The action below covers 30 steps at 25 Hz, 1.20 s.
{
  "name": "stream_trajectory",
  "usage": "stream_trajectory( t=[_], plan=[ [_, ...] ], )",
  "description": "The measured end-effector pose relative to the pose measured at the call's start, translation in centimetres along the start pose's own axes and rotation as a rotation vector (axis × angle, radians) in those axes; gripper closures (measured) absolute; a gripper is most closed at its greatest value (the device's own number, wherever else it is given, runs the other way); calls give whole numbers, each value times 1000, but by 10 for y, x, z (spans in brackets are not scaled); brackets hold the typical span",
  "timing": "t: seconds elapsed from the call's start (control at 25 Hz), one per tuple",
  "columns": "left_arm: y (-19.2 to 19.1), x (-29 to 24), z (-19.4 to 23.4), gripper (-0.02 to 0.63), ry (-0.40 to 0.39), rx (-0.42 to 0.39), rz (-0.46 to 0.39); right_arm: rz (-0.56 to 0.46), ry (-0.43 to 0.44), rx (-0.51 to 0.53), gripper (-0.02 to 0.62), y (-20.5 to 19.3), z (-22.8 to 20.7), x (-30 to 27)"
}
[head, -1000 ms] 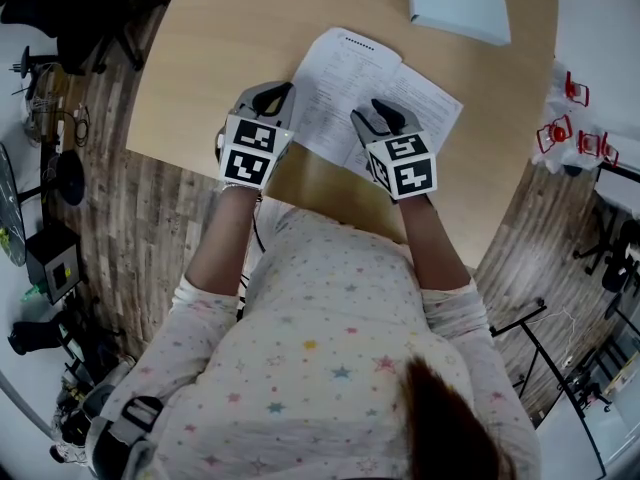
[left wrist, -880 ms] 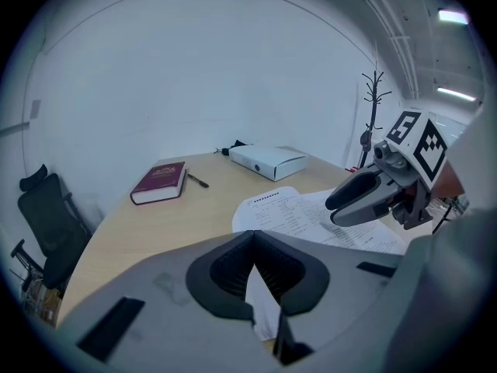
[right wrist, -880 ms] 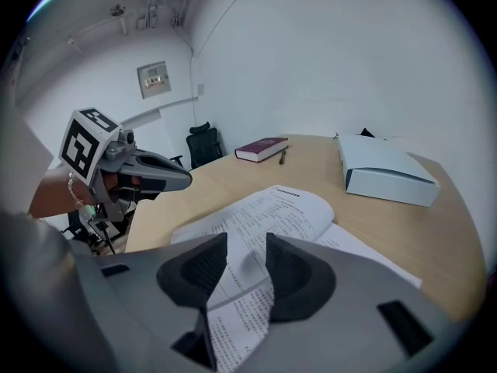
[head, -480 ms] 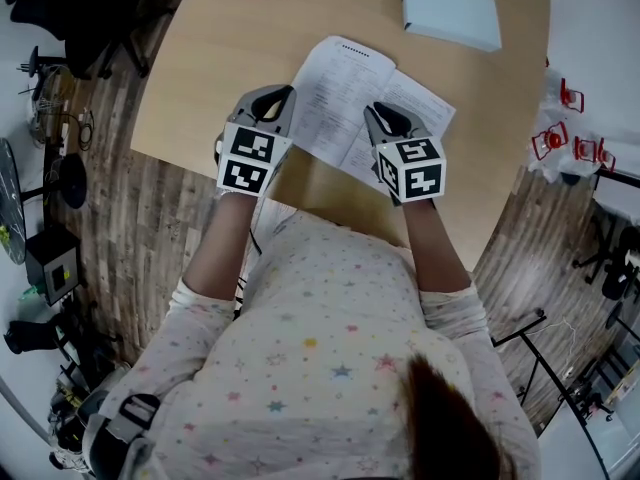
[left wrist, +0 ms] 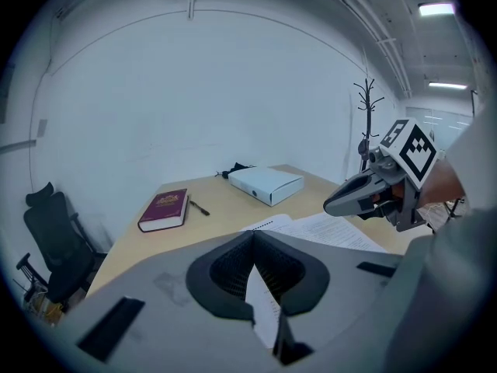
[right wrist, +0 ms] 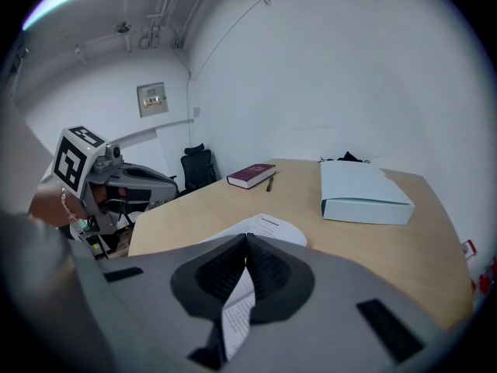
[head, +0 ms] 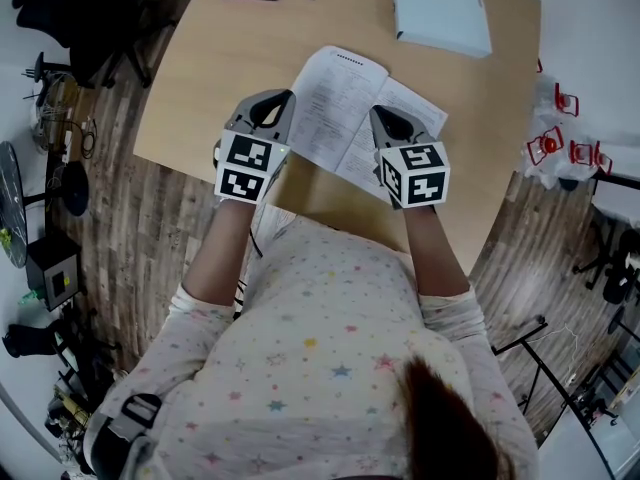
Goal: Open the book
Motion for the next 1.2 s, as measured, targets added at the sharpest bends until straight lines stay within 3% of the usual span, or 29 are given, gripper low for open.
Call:
stream_trajectory(
  t=[1.2],
  plan=[
    [97,46,-68,595,36,-48,-259,-359,-40,-42,595,42,-40,118]
  ],
)
Point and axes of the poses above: the fingertips, and each gripper's own axes: x backward along the fingers, z to its left, y out of its top, the point moved 7 cm from there along x, backward along the fingers
